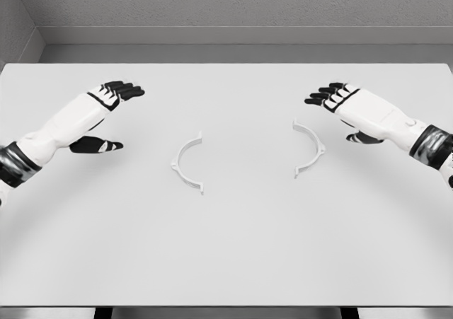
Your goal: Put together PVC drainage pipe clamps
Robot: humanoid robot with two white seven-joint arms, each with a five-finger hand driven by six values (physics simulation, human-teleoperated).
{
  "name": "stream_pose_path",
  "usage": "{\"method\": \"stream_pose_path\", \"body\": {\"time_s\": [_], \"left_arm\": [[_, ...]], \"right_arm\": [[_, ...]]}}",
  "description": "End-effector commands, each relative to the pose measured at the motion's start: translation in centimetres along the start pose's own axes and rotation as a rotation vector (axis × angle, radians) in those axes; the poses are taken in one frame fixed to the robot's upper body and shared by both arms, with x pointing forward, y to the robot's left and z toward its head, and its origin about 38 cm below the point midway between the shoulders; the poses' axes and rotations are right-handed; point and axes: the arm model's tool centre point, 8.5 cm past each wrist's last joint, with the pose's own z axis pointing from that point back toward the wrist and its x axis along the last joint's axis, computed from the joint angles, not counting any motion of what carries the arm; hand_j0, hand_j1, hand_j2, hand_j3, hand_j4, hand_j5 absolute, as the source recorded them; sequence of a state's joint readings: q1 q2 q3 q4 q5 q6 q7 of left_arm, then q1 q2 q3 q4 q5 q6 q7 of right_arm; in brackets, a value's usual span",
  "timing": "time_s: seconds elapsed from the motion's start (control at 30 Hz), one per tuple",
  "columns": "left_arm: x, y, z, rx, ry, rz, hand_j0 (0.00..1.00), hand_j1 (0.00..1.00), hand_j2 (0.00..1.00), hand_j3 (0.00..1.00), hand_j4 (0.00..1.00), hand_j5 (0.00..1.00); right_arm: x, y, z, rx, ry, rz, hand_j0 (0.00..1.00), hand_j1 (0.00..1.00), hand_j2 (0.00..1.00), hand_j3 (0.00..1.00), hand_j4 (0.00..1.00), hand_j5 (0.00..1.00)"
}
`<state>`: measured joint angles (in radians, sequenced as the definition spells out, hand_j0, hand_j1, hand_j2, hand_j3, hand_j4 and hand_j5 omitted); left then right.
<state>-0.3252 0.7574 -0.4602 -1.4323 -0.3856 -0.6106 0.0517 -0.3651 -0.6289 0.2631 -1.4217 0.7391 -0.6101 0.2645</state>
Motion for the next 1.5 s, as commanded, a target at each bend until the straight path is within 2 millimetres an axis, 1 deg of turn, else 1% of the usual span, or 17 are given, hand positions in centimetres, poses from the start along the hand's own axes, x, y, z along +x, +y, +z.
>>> {"method": "stream_pose_path", "body": {"time_s": [0.0, 0.1, 0.27, 0.4, 0.43, 0.53, 0.67, 0.8, 0.97, 1.07, 1.13, 1.2, 1.27, 1.47], "left_arm": [[0.1, 0.0, 0.1, -0.005, -0.003, 0.003, 1.0, 1.0, 1.0, 1.0, 1.0, 1.0], [0.4, -0.7, 0.0, -0.022, -0.013, 0.012, 1.0, 1.0, 1.0, 1.0, 1.0, 1.0], [0.6, -1.7, -0.3, -0.063, -0.025, 0.002, 1.0, 1.0, 1.0, 1.0, 1.0, 1.0], [1.2, -2.7, -0.6, -0.093, -0.044, 0.005, 1.0, 1.0, 1.0, 1.0, 1.0, 1.0], [1.2, -2.9, -0.6, -0.097, -0.045, 0.007, 1.0, 1.0, 1.0, 1.0, 1.0, 1.0], [0.8, -3.0, -0.4, -0.102, -0.031, 0.008, 1.0, 1.0, 1.0, 1.0, 1.0, 1.0], [-0.2, -2.5, -0.5, -0.097, -0.008, -0.001, 1.0, 1.0, 1.0, 1.0, 1.0, 1.0], [-0.4, -2.9, -1.7, -0.111, -0.017, 0.0, 1.0, 1.0, 1.0, 1.0, 1.0, 1.0], [-0.7, -3.2, -2.4, -0.099, -0.008, 0.012, 1.0, 1.0, 1.0, 1.0, 1.0, 1.0], [-0.3, -3.7, -3.0, -0.103, -0.02, 0.02, 1.0, 1.0, 1.0, 1.0, 1.0, 1.0], [-0.1, -3.9, -3.1, -0.108, -0.027, 0.024, 1.0, 1.0, 1.0, 1.0, 1.0, 1.0], [0.5, -4.8, -3.6, -0.119, -0.044, 0.029, 1.0, 1.0, 1.0, 1.0, 1.0, 1.0], [0.9, -4.9, -4.3, -0.114, -0.058, 0.03, 1.0, 1.0, 1.0, 1.0, 1.0, 1.0], [1.3, -5.4, -4.7, -0.119, -0.069, 0.023, 1.0, 1.0, 1.0, 1.0, 1.0, 1.0]], "right_arm": [[0.0, 1.7, -0.5, 0.034, 0.005, -0.034, 1.0, 1.0, 1.0, 1.0, 1.0, 1.0], [0.2, 1.9, -1.4, 0.045, -0.001, -0.022, 1.0, 1.0, 1.0, 1.0, 1.0, 1.0], [0.2, 2.7, -1.6, 0.063, 0.005, -0.036, 1.0, 1.0, 1.0, 1.0, 1.0, 1.0], [-0.1, 2.6, -1.7, 0.063, 0.016, -0.037, 1.0, 1.0, 1.0, 1.0, 1.0, 1.0], [0.0, 2.5, -2.1, 0.056, 0.013, -0.042, 1.0, 1.0, 1.0, 1.0, 1.0, 1.0], [0.1, 2.6, -2.7, 0.059, 0.007, -0.049, 1.0, 1.0, 1.0, 1.0, 1.0, 1.0], [-0.2, 3.1, -2.7, 0.076, 0.019, -0.046, 1.0, 1.0, 1.0, 1.0, 1.0, 1.0], [-0.1, 3.2, -2.8, 0.078, 0.018, -0.047, 1.0, 1.0, 1.0, 1.0, 1.0, 1.0], [0.4, 2.7, -3.4, 0.061, 0.003, -0.044, 1.0, 1.0, 1.0, 1.0, 1.0, 1.0], [0.5, 2.7, -3.6, 0.062, -0.001, -0.041, 1.0, 1.0, 1.0, 1.0, 1.0, 1.0], [0.7, 2.8, -4.0, 0.073, -0.003, -0.04, 1.0, 1.0, 1.0, 1.0, 1.0, 1.0], [0.9, 2.9, -4.1, 0.078, -0.007, -0.039, 1.0, 1.0, 1.0, 1.0, 1.0, 1.0], [1.0, 3.2, -4.2, 0.086, -0.006, -0.042, 1.0, 1.0, 1.0, 1.0, 1.0, 1.0], [1.2, 3.2, -4.5, 0.085, -0.006, -0.045, 1.0, 1.0, 1.0, 1.0, 1.0, 1.0]]}}
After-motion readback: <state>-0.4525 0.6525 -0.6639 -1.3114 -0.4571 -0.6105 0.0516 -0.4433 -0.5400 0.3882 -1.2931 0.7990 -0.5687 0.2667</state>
